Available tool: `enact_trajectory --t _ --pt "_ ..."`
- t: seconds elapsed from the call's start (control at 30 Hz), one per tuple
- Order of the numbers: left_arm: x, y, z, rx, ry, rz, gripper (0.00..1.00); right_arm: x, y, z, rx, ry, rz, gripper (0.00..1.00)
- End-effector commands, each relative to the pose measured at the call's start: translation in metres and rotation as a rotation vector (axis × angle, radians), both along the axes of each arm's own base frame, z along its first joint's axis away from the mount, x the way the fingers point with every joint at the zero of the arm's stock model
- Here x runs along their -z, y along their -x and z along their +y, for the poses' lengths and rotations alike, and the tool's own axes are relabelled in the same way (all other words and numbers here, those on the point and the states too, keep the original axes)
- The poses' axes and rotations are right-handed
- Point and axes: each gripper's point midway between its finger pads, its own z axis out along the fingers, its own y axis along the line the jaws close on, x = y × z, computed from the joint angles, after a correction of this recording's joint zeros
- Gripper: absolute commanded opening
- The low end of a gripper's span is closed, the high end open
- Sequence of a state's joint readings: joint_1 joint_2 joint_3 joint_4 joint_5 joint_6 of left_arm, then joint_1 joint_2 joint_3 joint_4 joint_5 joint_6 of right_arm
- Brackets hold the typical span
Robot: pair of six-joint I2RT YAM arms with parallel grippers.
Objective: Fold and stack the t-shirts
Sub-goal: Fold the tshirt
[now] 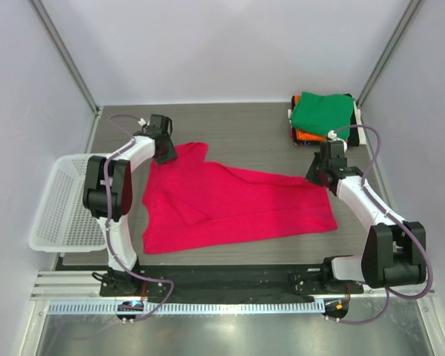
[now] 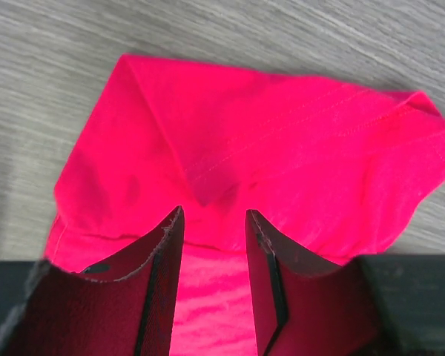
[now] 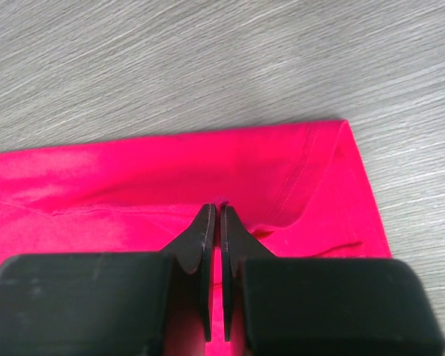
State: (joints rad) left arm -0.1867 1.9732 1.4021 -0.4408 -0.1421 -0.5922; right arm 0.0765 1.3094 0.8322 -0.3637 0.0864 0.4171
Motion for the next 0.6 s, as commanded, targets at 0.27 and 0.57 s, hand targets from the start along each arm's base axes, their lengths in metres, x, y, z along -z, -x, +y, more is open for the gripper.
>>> enact_trajectory --t 0.27,0.57 --pt "-0.001 -0.032 0.005 -0.035 -0.023 -0.082 0.36 -0.025 -0.018 0.004 -0.026 -0.002 -0.079 0.01" --pt "-0.009 -0.044 0.010 -0.050 -0.045 -0.121 0.08 -0.022 -0.017 0.003 -0.025 0.005 -0.068 0.01"
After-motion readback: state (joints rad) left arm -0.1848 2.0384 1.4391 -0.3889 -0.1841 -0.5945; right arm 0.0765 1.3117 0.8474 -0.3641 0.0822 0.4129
